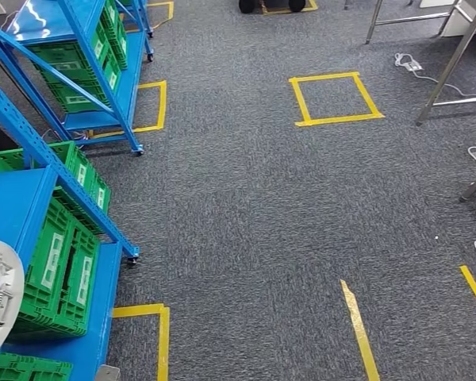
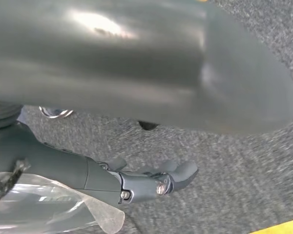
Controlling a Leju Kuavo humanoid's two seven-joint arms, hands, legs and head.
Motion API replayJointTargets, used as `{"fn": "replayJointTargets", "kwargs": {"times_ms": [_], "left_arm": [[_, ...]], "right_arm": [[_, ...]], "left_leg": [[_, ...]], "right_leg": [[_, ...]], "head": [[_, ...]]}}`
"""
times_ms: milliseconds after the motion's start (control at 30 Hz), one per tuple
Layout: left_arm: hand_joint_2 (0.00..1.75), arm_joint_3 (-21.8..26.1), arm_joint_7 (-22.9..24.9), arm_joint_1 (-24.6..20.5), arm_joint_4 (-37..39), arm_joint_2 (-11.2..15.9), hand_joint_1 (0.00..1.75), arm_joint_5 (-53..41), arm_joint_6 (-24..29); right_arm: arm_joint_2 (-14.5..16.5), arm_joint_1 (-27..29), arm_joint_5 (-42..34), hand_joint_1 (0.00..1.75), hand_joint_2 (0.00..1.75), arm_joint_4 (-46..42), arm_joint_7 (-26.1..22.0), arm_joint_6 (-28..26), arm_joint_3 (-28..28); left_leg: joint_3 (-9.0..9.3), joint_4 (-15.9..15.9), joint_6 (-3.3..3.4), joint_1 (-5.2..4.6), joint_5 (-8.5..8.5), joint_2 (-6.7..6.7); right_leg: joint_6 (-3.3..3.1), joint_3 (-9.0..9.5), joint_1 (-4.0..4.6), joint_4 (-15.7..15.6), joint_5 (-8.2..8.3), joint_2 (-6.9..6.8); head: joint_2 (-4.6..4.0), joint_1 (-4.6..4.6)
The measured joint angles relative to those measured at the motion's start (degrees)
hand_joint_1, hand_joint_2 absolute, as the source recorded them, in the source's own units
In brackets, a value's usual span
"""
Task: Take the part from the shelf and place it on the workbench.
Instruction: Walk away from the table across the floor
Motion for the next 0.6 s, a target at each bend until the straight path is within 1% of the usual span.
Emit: {"fn": "replayJointTargets", "kwargs": {"times_ms": [33,67,100,133,167,233,267,300,333,367,400,467,533,600], "left_arm": [[0.00,0.0,0.0,0.0,0.0,0.0,0.00,0.0,0.0],[0.00,0.0,0.0,0.0,0.0,0.0,0.00,0.0,0.0],[0.00,0.0,0.0,0.1,0.0,-0.1,0.00,0.0,0.0],[0.00,0.0,0.0,0.2,0.0,-0.1,0.00,0.0,0.1],[0.00,0.0,0.0,0.3,0.0,-0.1,0.00,0.0,0.1],[0.00,0.0,0.0,0.3,0.0,-0.1,0.00,0.0,0.2],[0.00,0.1,0.0,0.4,0.0,-0.1,0.00,0.0,0.2],[0.00,0.1,0.0,0.4,0.0,-0.1,0.00,0.0,0.3],[0.00,0.1,0.0,0.4,0.0,-0.1,0.00,0.0,0.3],[0.00,0.2,0.0,0.4,0.0,-0.1,0.00,0.0,0.3],[0.00,0.2,0.0,0.5,0.0,-0.2,0.00,0.0,0.3],[0.00,0.3,0.0,0.6,0.0,-0.3,0.00,0.0,0.4],[0.00,0.3,0.0,0.7,0.0,-0.4,0.00,0.0,0.3],[0.00,0.4,0.0,0.7,0.0,-0.5,0.00,0.0,0.3]], "right_arm": [[0.0,0.0,0.1,0.00,0.00,0.0,0.0,0.0,-0.1],[0.0,0.0,0.2,0.00,0.00,0.0,0.0,0.0,-0.2],[0.0,0.0,0.3,0.00,0.00,0.0,0.0,0.1,-0.2],[0.0,0.0,0.4,0.00,0.00,0.0,0.0,0.1,-0.3],[0.0,0.0,0.4,0.00,0.00,0.0,0.0,0.2,-0.3],[0.0,-0.1,0.5,0.00,0.00,0.0,-0.1,0.3,-0.4],[0.0,-0.2,0.6,0.00,0.00,0.0,-0.1,0.4,-0.4],[0.0,-0.3,0.7,0.00,0.00,0.1,-0.1,0.4,-0.5],[0.0,-0.4,0.8,0.00,0.00,0.1,-0.2,0.5,-0.5],[0.0,-0.5,0.8,0.00,0.00,0.2,-0.2,0.6,-0.6],[0.0,-0.6,0.9,0.00,0.00,0.2,-0.2,0.7,-0.6],[0.0,-0.7,1.0,0.00,0.00,0.3,-0.3,0.8,-0.7],[0.0,-0.8,1.0,0.00,0.00,0.3,-0.4,0.8,-1.0],[0.0,-0.9,1.0,0.00,0.00,0.3,-0.4,0.8,-1.2]], "left_leg": [[-2.75,4.7,0.14,-0.06,-1.52,0.20],[-5.44,8.7,0.39,-0.14,-2.44,0.26],[-7.33,11.0,0.73,-0.31,-2.19,0.26],[-8.36,11.4,1.11,-0.53,-1.05,0.26],[-8.52,10.2,1.49,-0.80,0.95,0.25],[-7.33,4.5,2.24,-1.38,6.13,0.25],[-6.62,1.9,2.57,-1.75,8.11,0.26],[-5.90,-0.3,2.87,-2.04,9.24,0.27],[-5.42,-1.7,3.08,-2.29,9.46,0.28],[-5.12,-2.2,3.22,-2.45,8.82,0.29],[-4.78,-3.2,3.22,-2.40,8.43,0.27],[-4.33,-4.8,2.30,-2.20,8.33,0.11],[-3.92,-5.7,1.44,-2.00,8.54,-0.08],[-3.78,-5.9,1.66,-1.98,8.35,-0.13]], "right_leg": [[-0.21,0.45,0.19,0.0,-0.39,-0.20],[-0.30,0.91,0.38,0.0,-0.74,-0.33],[-0.37,1.45,0.53,0.0,-1.12,-0.37],[-0.44,2.00,0.64,0.0,-1.49,-0.35],[-0.49,2.61,0.69,0.0,-1.85,-0.31],[-0.54,3.64,0.71,-0.1,-2.73,-0.24],[-0.43,4.02,0.80,-0.1,-3.25,-0.22],[-0.26,4.24,0.84,-0.2,-3.70,-0.17],[-0.06,4.23,0.85,-0.3,-4.04,-0.16],[0.21,4.24,0.87,-0.5,-4.20,-0.22],[0.42,4.34,0.82,-0.8,-4.25,-0.35],[0.32,4.44,0.92,-1.4,-3.64,-0.61],[-0.03,4.62,1.02,-1.9,-2.83,-0.62],[-0.06,4.83,1.05,-2.2,-2.62,-0.61]], "head": [[0.00,-0.05],[0.00,-0.03],[0.00,-0.03],[0.00,-0.02],[0.00,-0.02],[0.00,-0.04],[-0.01,0.02],[-0.01,0.02],[-0.01,0.05],[-0.01,0.06],[0.00,0.00],[-0.01,0.09],[-0.01,0.23],[0.00,0.25]]}}
